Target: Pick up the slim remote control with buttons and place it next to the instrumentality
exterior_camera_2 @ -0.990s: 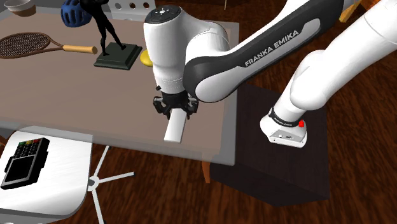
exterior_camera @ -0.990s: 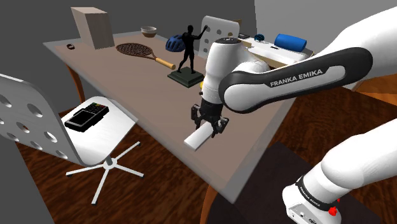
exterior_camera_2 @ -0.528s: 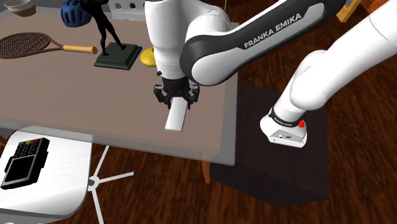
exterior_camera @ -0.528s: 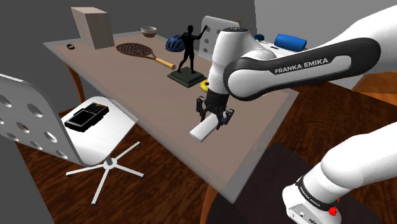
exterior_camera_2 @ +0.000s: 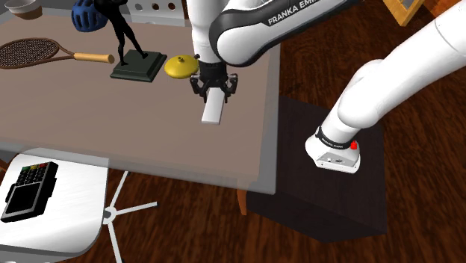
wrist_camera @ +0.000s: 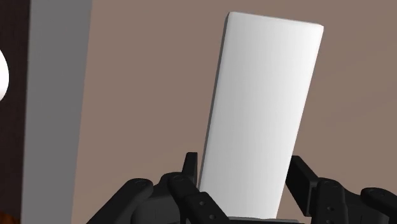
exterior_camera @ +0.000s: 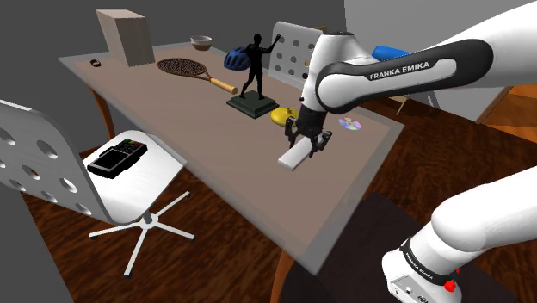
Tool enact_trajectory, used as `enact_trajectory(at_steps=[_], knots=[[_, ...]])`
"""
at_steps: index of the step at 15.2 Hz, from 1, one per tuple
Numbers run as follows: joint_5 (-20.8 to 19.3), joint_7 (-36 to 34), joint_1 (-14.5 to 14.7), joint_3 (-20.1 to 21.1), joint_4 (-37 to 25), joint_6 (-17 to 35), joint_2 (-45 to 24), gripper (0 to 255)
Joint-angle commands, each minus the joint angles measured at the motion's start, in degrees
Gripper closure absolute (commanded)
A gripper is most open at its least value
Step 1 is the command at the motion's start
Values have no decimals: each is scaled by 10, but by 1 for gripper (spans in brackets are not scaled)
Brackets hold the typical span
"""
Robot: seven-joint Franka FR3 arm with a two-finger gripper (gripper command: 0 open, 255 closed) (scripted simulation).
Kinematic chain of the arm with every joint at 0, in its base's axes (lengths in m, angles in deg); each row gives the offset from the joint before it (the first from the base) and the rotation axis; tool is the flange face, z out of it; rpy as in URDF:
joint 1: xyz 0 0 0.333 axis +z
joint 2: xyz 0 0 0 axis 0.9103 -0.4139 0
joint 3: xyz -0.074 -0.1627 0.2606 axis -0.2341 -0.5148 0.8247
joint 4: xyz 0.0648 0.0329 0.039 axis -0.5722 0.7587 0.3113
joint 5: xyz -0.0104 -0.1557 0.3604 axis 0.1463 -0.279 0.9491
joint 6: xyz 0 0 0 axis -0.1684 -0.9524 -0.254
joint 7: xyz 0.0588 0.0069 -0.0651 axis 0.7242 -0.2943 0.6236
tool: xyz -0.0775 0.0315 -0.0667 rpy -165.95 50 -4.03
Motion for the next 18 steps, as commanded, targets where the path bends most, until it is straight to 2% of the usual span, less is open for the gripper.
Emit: enact_trajectory(at_steps=[1,9,18], knots=[[-6,31,-12,-21,5,-1,3,255],[-46,131,-68,-93,-22,2,-38,255],[-87,229,-128,-159,-104,-3,-122,255]])
